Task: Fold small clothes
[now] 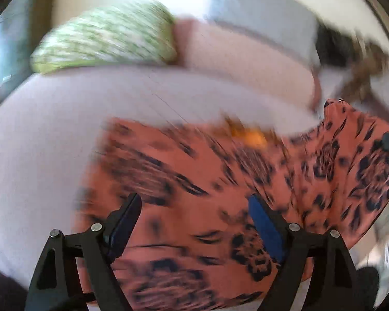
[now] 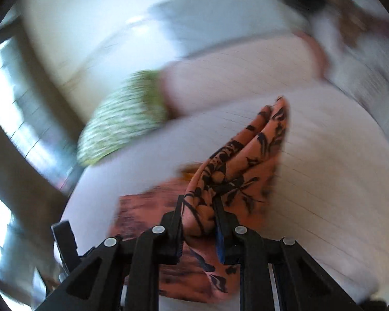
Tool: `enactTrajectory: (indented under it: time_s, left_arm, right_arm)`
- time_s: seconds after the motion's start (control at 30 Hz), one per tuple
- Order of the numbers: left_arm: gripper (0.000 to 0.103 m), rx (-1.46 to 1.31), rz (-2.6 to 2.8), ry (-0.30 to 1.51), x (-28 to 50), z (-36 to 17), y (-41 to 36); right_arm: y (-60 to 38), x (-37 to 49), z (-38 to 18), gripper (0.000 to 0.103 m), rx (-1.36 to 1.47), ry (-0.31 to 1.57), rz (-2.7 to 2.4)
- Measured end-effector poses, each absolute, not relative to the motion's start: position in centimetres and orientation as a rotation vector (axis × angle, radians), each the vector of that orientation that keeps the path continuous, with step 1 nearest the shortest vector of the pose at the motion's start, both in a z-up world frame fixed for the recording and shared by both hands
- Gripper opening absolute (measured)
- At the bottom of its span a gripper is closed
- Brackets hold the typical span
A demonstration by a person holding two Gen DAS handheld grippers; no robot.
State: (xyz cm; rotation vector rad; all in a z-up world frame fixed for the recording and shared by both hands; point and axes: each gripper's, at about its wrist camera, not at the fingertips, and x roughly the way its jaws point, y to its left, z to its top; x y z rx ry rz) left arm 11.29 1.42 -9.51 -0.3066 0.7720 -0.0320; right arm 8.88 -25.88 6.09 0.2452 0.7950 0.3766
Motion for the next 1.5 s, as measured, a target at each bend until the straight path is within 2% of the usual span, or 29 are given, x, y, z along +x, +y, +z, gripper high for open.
enactTrajectory:
  time_s: [0.07, 0.2, 0.23, 0.27, 0.3, 0.33, 0.37, 0.43, 0.47, 0.63, 0.73, 0.77, 0.8, 0.83, 0.87, 0.93, 1.17, 1.2, 1.27, 1.37, 1.43, 1.5]
  left_arm:
    - [0.085, -0.356, 0.027, 0.73, 9.4, -8.6, 4.5]
    - [0.085, -0.43, 0.119, 0.721, 5.9, -9.4, 9.5]
    - [0.085, -0.439, 0.129, 0.732, 5.5, -9.9, 10.0]
    - [0.085, -0.456, 0.13, 0.766, 5.2, -10.8, 10.6]
    - [0.085, -0.471, 0.122, 0.789, 5.0, -11.3, 10.8]
    - [0.085, -0.488, 0.108, 0.798, 4.8, -11.5, 10.9]
    - [0.085, -0.506, 0.08, 0.79, 4.5, -11.5, 10.8]
    - [0.085, -0.521, 0.029, 0.784, 4.8, -11.2, 10.0]
    - [0.085, -0.53, 0.003, 0.784, 5.0, -11.1, 9.6]
    - [0.085, -0.575, -0.202, 0.839, 8.0, -10.8, 5.3]
    - [0.084, -0.613, -0.233, 0.969, 10.7, -13.1, 3.6]
    - [0.081, -0.655, -0.246, 1.011, 11.2, -14.0, 3.3]
    - [0.064, -0.687, -0.25, 1.034, 11.4, -14.6, 3.1]
    - [0.052, -0.686, -0.252, 1.039, 11.3, -14.7, 2.9]
    - [0.033, -0.665, -0.263, 1.051, 11.3, -14.7, 2.4]
    - [0.024, -0.645, -0.243, 1.074, 11.4, -14.7, 2.2]
    - [0.024, -0.804, -0.273, 1.153, 12.4, -16.1, 3.6]
    - [0.014, -0.772, -0.27, 1.139, 12.4, -15.7, 3.5]
    - [0.011, -0.695, -0.255, 1.072, 12.0, -14.0, 3.1]
    - [0.011, -0.527, -0.194, 0.824, 9.2, -7.2, 2.7]
    - [0.011, -0.43, -0.187, 0.773, 7.9, -5.2, 2.3]
    - [0.012, -0.399, -0.159, 0.8, 7.5, -6.5, 2.5]
  right_arm:
    - [-20.4, 8.1, 6.5, 0.02, 0.166, 0.79, 0.483]
    - [-12.4, 7.7, 0.1, 0.024, 0.1, 0.918, 0.651]
    - [-10.8, 7.8, -3.1, 0.03, 0.077, 0.992, 0.678]
    - [-9.7, 8.4, -7.0, 0.043, 0.075, 1.127, 0.709]
    - [-9.5, 8.6, -8.9, 0.047, 0.088, 1.208, 0.713]
    - [-10.5, 8.1, -8.8, 0.05, 0.144, 1.142, 0.733]
    - [-11.3, 7.7, -8.0, 0.067, 0.186, 1.104, 0.763]
    - [-13.5, 7.4, -5.9, 0.079, 0.263, 1.062, 0.779]
    - [-14.9, 7.3, -5.0, 0.08, 0.271, 1.025, 0.758]
    - [-23.5, 7.0, -3.5, 0.082, 0.387, 0.942, 0.573]
    - [-27.3, 6.0, -4.4, 0.082, 0.468, 0.941, 0.518]
    - [-27.9, 5.7, -4.6, 0.082, 0.479, 0.942, 0.509]
    - [-28.4, 5.5, -4.7, 0.082, 0.487, 0.943, 0.503]
    - [-28.8, 6.0, -4.3, 0.082, 0.493, 0.942, 0.498]
    - [-29.2, 5.8, -4.2, 0.082, 0.498, 0.939, 0.496]
    - [-30.0, 5.8, -4.2, 0.082, 0.511, 0.939, 0.494]
    - [-28.2, 6.5, -4.4, 0.082, 0.492, 0.948, 0.525]
    - [-28.1, 6.4, -4.4, 0.082, 0.489, 0.947, 0.526]
    - [-28.2, 6.4, -4.1, 0.082, 0.487, 0.943, 0.522]
    - [-28.3, 6.4, -3.6, 0.082, 0.482, 0.932, 0.512]
    - [-28.1, 6.5, -2.7, 0.082, 0.476, 0.92, 0.511]
    - [-27.5, 6.9, -1.7, 0.082, 0.452, 0.907, 0.524]
